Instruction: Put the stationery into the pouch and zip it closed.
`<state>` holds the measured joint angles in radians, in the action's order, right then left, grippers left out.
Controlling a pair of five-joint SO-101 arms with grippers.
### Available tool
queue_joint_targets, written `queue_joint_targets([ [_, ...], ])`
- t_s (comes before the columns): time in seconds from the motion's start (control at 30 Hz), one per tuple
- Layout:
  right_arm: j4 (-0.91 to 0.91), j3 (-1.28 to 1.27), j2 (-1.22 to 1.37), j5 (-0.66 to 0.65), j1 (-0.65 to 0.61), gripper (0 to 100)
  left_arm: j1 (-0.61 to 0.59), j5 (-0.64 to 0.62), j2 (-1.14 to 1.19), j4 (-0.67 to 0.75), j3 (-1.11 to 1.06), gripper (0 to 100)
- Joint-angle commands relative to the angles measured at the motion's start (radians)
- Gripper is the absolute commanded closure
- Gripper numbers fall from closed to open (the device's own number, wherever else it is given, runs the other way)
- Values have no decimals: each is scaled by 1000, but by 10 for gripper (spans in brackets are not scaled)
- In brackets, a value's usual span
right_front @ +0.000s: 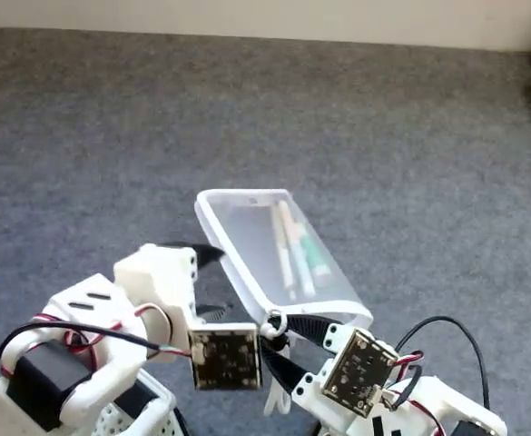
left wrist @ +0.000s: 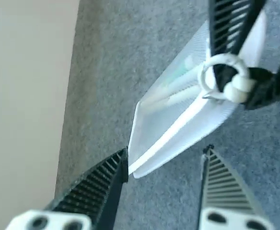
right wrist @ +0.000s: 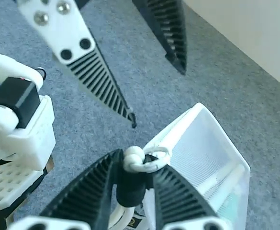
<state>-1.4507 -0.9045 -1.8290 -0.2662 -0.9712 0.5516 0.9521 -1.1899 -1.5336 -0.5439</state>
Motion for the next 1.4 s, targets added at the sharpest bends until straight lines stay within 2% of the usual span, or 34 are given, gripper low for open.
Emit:
queue_joint_targets([
  [0.0,-28,114,-4,-17,56,994,96,12,-4,-21,5,753],
  [0.23,-97,206,-4,-17,74,994,168,12,-2,-2,-84,753],
  [0.63,-97,205,-4,-14,74,994,174,-52,1,127,-91,753],
  [0.87,-101,205,-4,-11,73,994,272,-109,5,152,-93,753],
  [1.37,-97,205,-4,-11,73,994,271,-107,5,311,-260,758],
])
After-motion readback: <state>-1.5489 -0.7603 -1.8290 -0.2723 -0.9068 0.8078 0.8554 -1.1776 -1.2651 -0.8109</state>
